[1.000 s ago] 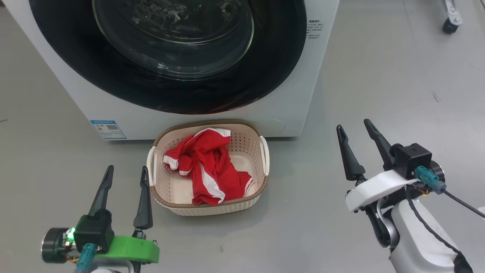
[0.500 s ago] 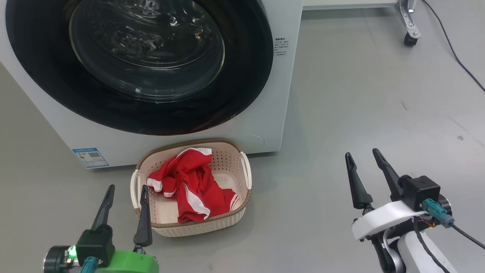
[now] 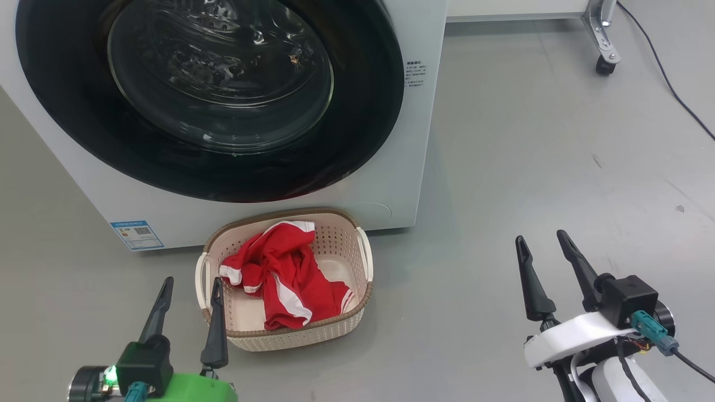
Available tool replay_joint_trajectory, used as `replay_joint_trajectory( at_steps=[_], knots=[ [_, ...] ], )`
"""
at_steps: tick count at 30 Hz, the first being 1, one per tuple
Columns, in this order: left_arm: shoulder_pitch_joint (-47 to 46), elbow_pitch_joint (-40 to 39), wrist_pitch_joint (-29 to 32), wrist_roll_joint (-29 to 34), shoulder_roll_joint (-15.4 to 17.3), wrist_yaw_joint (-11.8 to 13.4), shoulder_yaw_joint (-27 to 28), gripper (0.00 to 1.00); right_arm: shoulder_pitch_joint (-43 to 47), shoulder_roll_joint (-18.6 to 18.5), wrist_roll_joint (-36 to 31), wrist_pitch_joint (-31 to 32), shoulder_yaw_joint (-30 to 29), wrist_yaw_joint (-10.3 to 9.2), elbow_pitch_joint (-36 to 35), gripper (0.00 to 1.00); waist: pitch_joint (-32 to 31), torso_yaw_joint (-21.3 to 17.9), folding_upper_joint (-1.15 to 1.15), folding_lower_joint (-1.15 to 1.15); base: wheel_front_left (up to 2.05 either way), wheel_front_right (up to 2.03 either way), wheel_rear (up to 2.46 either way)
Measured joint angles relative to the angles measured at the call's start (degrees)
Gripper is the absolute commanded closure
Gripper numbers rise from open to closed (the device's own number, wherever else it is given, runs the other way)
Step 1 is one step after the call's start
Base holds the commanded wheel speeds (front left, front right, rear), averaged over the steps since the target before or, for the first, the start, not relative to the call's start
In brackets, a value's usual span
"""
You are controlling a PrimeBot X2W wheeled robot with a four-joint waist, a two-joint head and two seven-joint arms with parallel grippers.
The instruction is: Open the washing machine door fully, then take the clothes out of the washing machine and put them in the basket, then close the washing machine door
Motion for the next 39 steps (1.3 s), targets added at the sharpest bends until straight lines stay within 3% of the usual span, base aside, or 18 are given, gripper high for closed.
replay_joint_trajectory(
  at_steps=[28,29,39],
  knots=[
    [0.9,-0.6,0.1,0.0,0.0,0.0,-0.6,0.00,3.5,-0.8,-0.1,0.0,-0.5,-1.45,-4.3,0.00,-0.1,1.4,0.00,0.00,0.00,0.00,0.00],
    [0.9,-0.5,0.1,0.0,0.0,0.0,-0.7,1.00,3.5,-0.8,-0.1,0.0,-0.5,-1.44,-4.1,1.00,-0.2,1.5,0.00,0.00,0.00,0.00,0.00],
    [2.1,2.8,0.1,-1.2,-0.7,-0.1,-1.6,1.00,5.9,0.7,1.0,0.3,0.0,-1.33,-0.8,1.00,-0.2,1.5,0.00,0.00,0.00,0.00,0.00]
  ],
)
